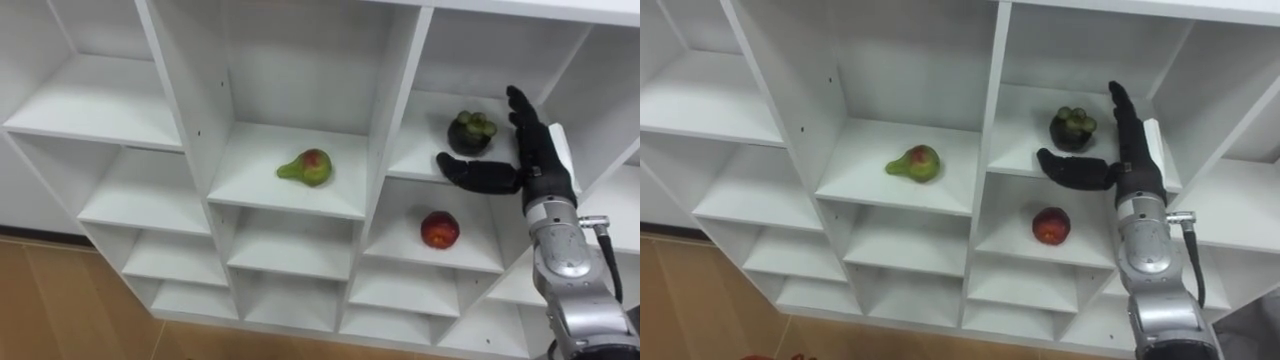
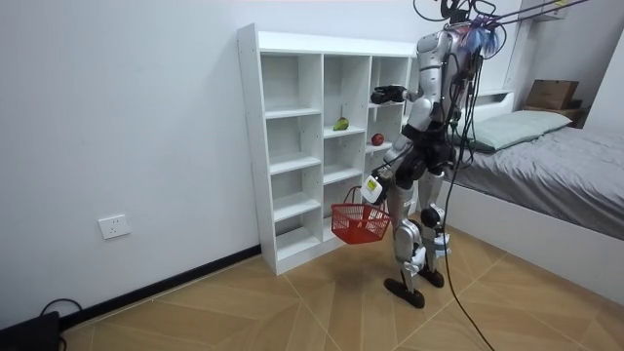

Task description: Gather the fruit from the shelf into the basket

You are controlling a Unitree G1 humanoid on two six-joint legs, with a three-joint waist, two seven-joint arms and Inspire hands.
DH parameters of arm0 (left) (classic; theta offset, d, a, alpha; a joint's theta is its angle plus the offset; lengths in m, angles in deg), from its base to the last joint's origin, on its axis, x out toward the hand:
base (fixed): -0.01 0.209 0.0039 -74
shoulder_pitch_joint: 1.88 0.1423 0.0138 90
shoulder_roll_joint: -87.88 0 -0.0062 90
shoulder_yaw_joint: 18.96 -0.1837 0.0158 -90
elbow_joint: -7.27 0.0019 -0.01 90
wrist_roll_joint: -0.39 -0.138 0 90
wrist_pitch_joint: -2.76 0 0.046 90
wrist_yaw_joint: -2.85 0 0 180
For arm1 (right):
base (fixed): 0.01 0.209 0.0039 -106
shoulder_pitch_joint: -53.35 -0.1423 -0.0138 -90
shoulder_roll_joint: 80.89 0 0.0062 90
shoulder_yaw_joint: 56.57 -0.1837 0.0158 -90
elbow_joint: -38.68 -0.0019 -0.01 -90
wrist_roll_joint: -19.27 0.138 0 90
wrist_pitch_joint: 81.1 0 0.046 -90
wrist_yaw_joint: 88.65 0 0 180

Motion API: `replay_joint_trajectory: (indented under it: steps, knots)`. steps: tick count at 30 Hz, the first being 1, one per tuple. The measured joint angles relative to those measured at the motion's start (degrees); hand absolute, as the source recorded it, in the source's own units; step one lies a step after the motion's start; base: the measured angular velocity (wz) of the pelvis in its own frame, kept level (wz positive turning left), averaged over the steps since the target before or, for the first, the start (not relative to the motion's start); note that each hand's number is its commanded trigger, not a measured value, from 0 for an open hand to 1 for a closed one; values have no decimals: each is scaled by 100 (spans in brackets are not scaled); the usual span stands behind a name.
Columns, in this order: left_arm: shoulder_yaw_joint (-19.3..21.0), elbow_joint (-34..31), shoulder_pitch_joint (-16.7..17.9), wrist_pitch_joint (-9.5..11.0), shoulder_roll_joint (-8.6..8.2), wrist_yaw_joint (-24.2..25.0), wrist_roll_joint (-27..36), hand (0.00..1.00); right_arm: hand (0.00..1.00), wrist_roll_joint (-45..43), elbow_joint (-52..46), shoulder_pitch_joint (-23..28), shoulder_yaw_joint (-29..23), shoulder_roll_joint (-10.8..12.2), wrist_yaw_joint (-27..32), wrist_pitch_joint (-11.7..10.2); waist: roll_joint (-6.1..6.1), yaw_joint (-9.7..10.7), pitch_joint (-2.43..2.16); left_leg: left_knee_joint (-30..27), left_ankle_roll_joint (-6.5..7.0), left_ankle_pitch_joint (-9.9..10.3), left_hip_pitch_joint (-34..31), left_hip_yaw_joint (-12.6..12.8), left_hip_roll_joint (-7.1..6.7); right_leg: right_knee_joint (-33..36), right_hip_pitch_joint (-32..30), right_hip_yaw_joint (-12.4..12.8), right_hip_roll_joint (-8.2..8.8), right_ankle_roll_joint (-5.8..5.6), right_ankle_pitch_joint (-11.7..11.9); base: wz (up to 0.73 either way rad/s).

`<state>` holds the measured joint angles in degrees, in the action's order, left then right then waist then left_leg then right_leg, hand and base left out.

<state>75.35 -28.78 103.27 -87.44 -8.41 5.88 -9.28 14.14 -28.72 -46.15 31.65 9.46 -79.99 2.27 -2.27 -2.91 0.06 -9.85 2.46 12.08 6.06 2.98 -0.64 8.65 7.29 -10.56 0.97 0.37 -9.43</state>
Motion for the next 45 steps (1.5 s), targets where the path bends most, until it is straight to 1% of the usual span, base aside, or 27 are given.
replay_joint_trajectory:
  steps: [2,6,9,14,20,32,33,34,35,45]
  knots:
    - [0,0,-10,0,0,0,0,100,100,-99,0,-1,-65,-40,8,-26,1,-5,-1,2,0,0,4,-3,0,0,3,-7,0,0,0,0]
    - [-2,0,-58,0,0,-1,1,100,100,-272,2,-2,-77,-50,108,-47,0,-33,-1,7,-1,0,20,-3,4,0,7,-2,-4,0,0,0]
    - [-25,-3,-71,1,0,10,2,100,100,-267,194,-129,-115,-78,120,-149,2,-28,1,7,-1,0,20,-5,3,-1,14,-5,-4,0,0,0]
    - [-27,-3,-89,1,0,43,6,100,100,-268,392,-255,-117,-77,109,-204,0,-33,2,8,0,0,16,-29,2,0,20,-37,-2,0,0,1]
    - [-103,-2,-138,2,-2,87,12,100,100,-312,586,-336,-59,-69,40,-208,-8,-70,6,8,-1,0,17,-57,0,-1,30,-53,-2,0,0,2]
    - [-110,1,-203,2,-8,215,46,100,100,-314,584,-335,-56,-56,-14,-210,-26,-57,2,7,0,0,20,-61,-1,-1,31,-58,-1,0,0,0]
    - [-109,1,-202,3,-8,215,45,100,71,-315,584,-335,-59,-50,-14,-211,-26,-57,2,6,0,0,20,-61,0,-1,31,-57,-1,0,0,0]
    - [-109,1,-202,3,-8,215,46,100,51,-315,584,-335,-58,-48,-14,-213,-26,-54,2,5,0,0,20,-61,-1,-1,31,-57,-1,0,0,0]
    - [-109,1,-202,3,-8,213,48,100,0,-315,585,-330,-55,-47,-13,-212,-26,-49,2,3,0,0,24,-61,-1,-1,31,-57,0,0,0,0]
    - [-110,-1,-216,39,-8,216,37,100,0,-321,585,-288,-67,-37,-80,-268,-16,-35,-10,6,0,0,52,-58,0,-3,61,-60,-2,0,0,0]
